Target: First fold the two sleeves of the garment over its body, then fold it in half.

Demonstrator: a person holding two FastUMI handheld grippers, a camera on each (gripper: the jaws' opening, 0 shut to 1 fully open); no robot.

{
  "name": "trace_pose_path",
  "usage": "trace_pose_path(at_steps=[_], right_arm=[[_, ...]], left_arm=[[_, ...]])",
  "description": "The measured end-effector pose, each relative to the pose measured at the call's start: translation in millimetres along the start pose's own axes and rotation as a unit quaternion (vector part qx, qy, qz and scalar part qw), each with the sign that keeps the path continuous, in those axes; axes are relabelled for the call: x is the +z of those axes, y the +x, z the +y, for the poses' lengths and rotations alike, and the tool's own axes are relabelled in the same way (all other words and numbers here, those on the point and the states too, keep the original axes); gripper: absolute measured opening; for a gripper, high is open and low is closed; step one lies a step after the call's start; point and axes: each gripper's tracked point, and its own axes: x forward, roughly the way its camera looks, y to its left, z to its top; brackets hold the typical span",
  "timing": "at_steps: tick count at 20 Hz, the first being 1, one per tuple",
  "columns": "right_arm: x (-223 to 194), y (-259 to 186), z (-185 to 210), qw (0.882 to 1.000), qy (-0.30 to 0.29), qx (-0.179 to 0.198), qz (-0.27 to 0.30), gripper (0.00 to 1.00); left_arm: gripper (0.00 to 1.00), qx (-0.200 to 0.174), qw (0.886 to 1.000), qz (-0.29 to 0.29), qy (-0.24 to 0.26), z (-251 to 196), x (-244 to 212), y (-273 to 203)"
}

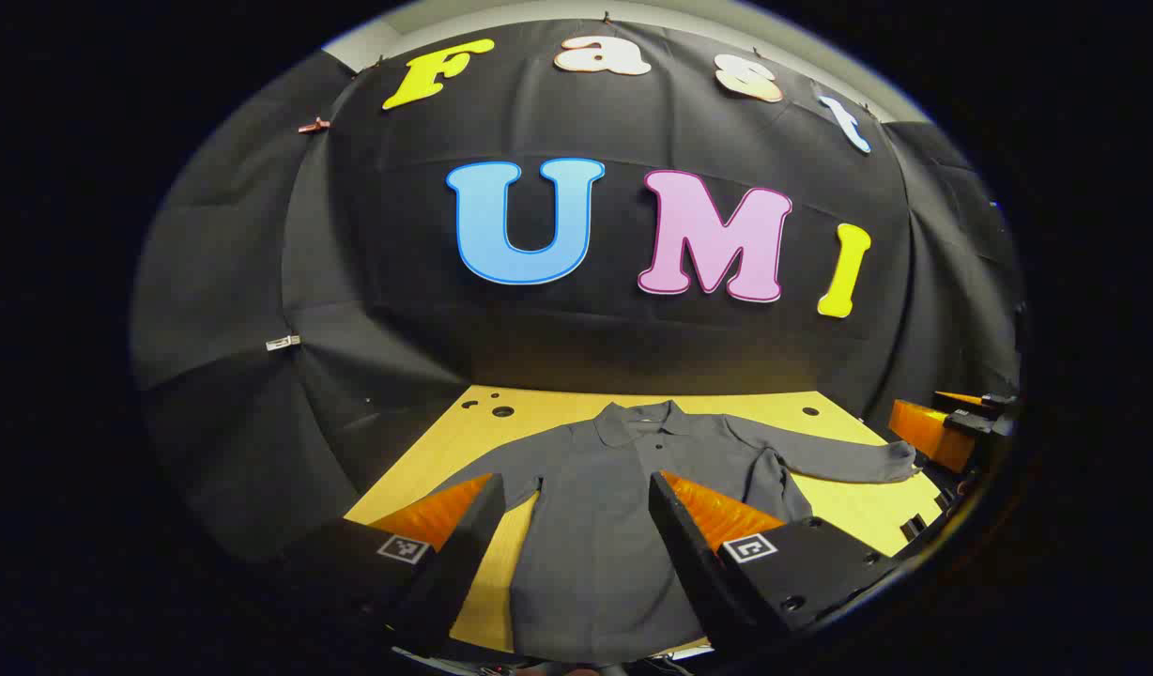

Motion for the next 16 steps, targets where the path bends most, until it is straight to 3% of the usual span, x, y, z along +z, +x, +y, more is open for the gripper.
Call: trace_pose_path(at_steps=[10, 16], right_arm=[[15.8, 39.7, 21.2, 0.999, -0.007, 0.030, -0.012, 0.98], [12.9, 62.2, 21.4, 0.999, -0.010, 0.050, -0.007, 0.98]], left_arm=[[0.97, 0.002, 1.000, 0.009, -0.002, -9.3, -0.2, 17.1], [0.97, 0.029, 0.999, -0.015, 0.010, -2.6, 13.2, 32.1]])
